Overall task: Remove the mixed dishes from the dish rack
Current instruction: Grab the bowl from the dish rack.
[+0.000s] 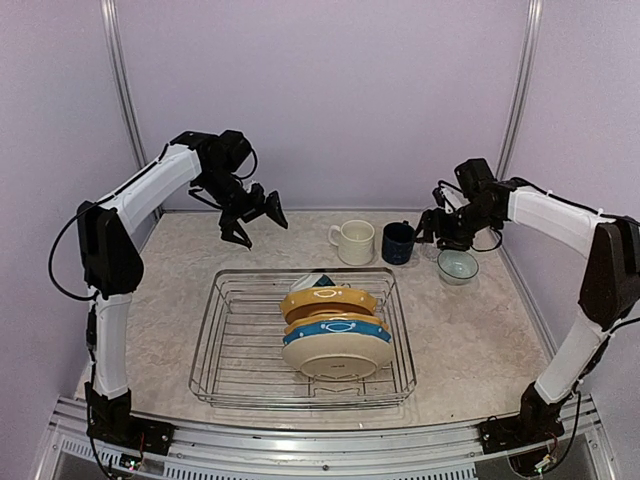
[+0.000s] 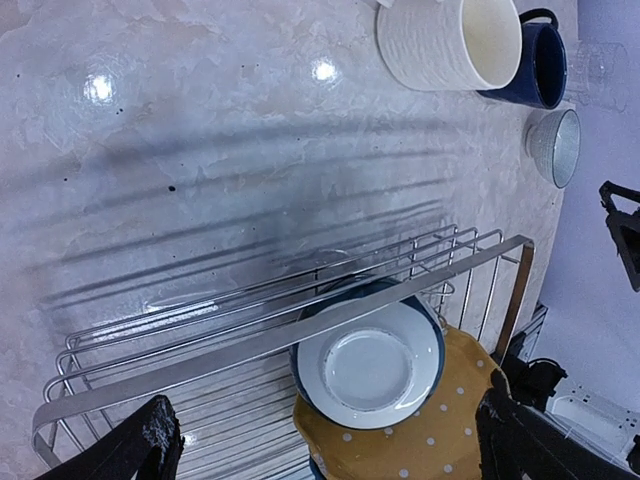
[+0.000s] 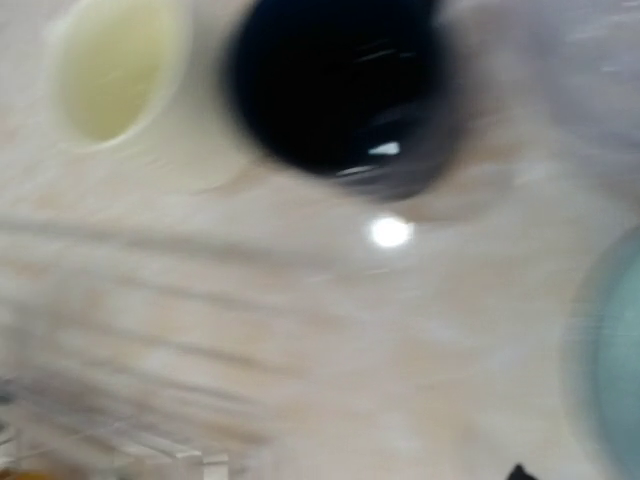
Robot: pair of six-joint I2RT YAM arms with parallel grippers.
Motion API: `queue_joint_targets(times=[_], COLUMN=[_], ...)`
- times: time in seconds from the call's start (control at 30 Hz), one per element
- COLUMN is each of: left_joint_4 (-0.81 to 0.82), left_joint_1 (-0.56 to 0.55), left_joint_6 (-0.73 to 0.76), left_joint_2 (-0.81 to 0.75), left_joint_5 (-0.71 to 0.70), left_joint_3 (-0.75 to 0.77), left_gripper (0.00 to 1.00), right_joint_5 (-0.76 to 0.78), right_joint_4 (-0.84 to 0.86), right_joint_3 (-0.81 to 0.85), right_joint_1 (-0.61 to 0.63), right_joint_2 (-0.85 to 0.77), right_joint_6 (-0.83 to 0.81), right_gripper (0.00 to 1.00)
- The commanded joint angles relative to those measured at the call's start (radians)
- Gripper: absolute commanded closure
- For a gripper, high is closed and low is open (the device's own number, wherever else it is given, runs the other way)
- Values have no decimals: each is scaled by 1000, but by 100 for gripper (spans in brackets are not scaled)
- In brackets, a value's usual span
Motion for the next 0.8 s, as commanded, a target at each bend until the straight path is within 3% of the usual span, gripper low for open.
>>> queue_joint_targets(times=[0.0,0.23,0.53,0.77], left_joint_4=[-98,8,139,211], left_joint_1=[-22,-29,-18,-1], left_joint_6=[26,40,52,58], left_joint_2=[-14,-128,-241,-291], left_joint_5=[22,38,48,57], left_joint_3=[-62,-252,-410,-466], left_gripper=[1,2,2,2], right_joint_5=[-126,-311,-317,-308], right_joint_4=[-74,47,53,106], right_joint_3=[78,110,245,241], right_joint_1=[97,205,324,370], right_joint_2=[77,138,281,359], right_joint_6=[94,304,417,530], right_gripper=[21,13,7,7])
